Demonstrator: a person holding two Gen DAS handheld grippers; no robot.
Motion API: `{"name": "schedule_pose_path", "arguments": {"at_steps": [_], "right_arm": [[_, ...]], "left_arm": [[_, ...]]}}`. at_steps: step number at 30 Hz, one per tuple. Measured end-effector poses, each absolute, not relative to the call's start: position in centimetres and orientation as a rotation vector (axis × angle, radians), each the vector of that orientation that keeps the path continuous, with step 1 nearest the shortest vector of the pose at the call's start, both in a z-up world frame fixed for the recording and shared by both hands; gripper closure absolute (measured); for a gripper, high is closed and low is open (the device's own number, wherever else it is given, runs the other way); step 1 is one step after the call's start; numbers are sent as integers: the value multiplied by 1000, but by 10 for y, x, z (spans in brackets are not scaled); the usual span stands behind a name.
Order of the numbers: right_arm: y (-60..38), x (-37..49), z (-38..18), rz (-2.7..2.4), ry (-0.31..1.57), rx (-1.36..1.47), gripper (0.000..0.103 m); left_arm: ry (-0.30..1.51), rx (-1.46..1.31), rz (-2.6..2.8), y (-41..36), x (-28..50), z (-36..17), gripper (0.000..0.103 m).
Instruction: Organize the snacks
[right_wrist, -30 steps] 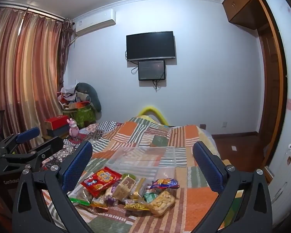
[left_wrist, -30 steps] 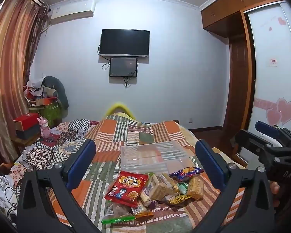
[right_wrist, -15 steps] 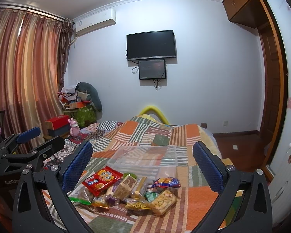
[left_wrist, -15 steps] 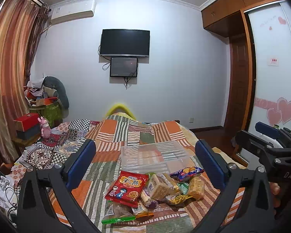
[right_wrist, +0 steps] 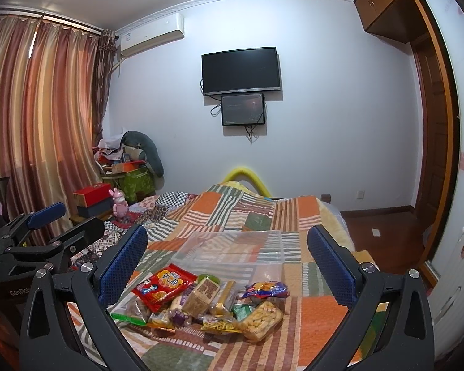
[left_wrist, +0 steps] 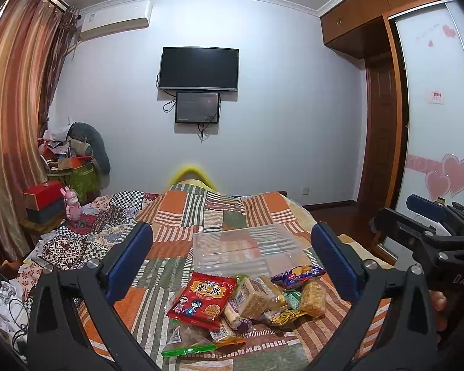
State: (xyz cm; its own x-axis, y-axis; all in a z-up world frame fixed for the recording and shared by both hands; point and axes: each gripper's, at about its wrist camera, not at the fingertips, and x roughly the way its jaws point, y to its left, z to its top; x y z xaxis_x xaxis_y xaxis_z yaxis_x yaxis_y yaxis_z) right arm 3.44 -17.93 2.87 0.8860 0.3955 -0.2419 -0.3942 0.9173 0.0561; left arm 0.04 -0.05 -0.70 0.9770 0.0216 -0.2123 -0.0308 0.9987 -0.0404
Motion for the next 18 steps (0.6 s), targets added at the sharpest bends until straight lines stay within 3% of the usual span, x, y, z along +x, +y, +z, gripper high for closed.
{"name": "schedule_pose_path", "arguments": {"at_steps": [18], "right_arm": [[-180, 34, 29, 410, 249, 12, 0]], "left_arm": [[213, -45, 25, -1, 1, -8, 0]]}}
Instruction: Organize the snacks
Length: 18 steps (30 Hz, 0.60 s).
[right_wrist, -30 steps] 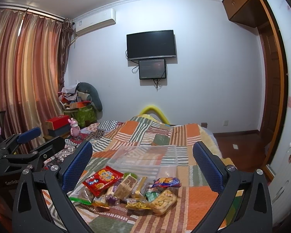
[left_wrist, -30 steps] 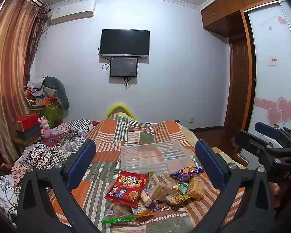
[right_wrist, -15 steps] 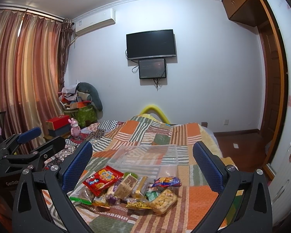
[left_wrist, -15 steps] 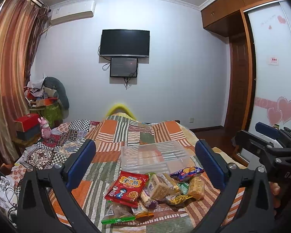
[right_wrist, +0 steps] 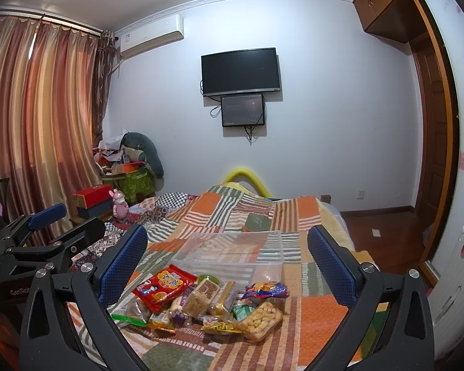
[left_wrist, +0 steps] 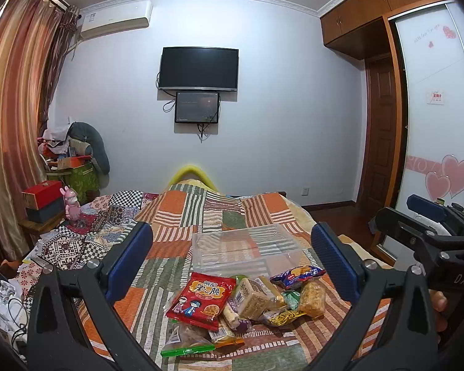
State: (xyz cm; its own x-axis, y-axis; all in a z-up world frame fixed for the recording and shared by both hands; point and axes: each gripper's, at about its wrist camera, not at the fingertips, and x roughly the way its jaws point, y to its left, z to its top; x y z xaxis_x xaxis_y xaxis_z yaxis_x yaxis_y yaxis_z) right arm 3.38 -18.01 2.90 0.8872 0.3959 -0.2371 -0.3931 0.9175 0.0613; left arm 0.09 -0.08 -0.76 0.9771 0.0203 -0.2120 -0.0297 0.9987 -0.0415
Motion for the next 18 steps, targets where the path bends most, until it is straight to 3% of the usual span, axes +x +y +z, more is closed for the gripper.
{"name": "schedule_pose_path", "arguments": {"at_steps": [18], "right_arm": [[-181, 34, 29, 412, 253, 14, 0]], "left_arm": [[218, -46, 15, -4, 3, -7, 0]]}}
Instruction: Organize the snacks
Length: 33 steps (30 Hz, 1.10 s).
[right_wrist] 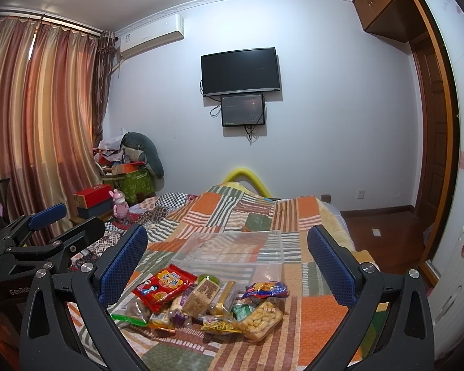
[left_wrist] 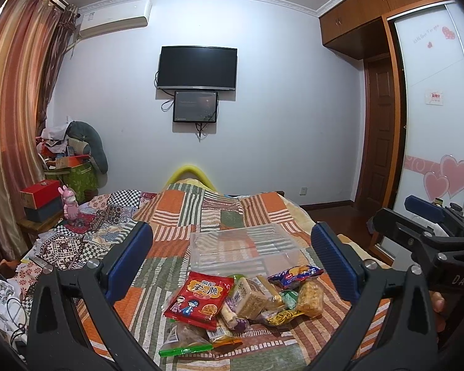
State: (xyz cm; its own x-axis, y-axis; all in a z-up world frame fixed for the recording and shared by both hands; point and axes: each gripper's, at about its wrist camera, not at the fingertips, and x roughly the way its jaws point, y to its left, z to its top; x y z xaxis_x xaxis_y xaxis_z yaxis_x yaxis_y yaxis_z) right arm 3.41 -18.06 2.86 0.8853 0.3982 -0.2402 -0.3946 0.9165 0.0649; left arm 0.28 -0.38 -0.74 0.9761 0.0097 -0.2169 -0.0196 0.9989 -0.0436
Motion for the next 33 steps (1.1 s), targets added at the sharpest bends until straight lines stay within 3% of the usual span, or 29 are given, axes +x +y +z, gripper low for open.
{"name": "schedule_pose_path", "arguments": {"at_steps": [8, 11, 13, 18, 28, 33], "right_arm": [[-181, 36, 26, 409, 266, 14, 0], [-181, 40, 23, 402, 277, 18, 0], [-182, 44, 19, 395, 288, 22, 0], [-186, 58, 6, 381, 342, 9, 0], [-188, 104, -30, 393, 527, -32, 21], [-192, 130, -52, 406, 632, -20, 23]], "left_arm": [[228, -58, 0, 0, 5, -10, 0], [246, -76, -3, 4, 10, -14, 6], [273, -86, -4, 9, 17, -19, 15], [356, -88, 5, 20, 39, -36, 19], [571, -56, 1, 43, 91, -96, 20], [662, -67, -28, 54, 118, -122, 19]]}}
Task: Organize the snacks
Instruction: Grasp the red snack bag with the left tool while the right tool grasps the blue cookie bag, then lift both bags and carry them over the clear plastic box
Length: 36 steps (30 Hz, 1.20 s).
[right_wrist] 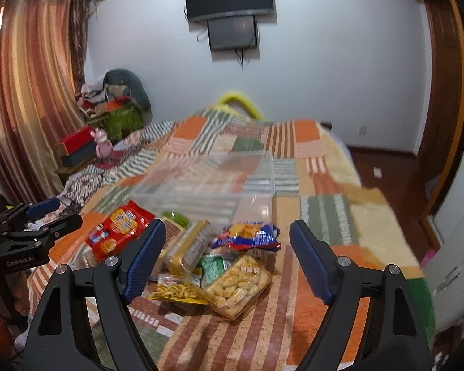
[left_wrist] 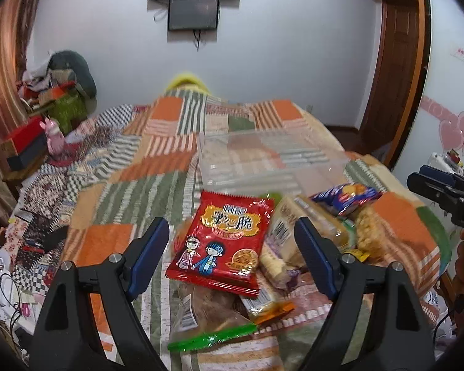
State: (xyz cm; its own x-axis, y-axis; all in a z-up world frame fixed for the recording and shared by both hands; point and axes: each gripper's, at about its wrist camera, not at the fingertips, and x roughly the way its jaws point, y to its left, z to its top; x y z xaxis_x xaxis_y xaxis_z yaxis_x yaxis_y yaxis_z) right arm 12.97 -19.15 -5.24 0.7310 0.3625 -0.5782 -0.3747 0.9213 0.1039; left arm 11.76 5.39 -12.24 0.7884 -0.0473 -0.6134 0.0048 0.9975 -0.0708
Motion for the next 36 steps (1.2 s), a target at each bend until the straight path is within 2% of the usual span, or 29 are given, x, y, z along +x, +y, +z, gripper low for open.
{"name": "schedule_pose_path", "arguments": {"at_steps": [3, 4, 17, 24, 26, 28, 31, 36], "right_arm": [[-192, 145, -64, 403, 683, -26, 23], [-191, 148, -67, 403, 694, -29, 23], [-184, 202, -104, 430, 888, 11, 22], [-173, 214, -121, 435, 942, -16, 22], [-172, 216, -123, 433, 944, -23, 23], [-171, 217, -124, 439, 945, -28, 31], [-171, 216, -122, 435, 933, -47, 37], [-172, 212, -118, 429, 908, -73, 49]], "left_arm": [[714, -71, -48, 58, 135, -136, 6], [725, -73, -49, 60, 140, -141, 5], [861, -67, -60, 64, 190, -185, 3], [874, -81, -83, 62, 197, -196, 3], [866, -78, -84, 61, 196, -196, 5], [852, -74, -84, 62, 194, -195, 13], [843, -73, -92, 60, 191, -194, 23], [839, -71, -74, 61, 184, -189, 31]]}}
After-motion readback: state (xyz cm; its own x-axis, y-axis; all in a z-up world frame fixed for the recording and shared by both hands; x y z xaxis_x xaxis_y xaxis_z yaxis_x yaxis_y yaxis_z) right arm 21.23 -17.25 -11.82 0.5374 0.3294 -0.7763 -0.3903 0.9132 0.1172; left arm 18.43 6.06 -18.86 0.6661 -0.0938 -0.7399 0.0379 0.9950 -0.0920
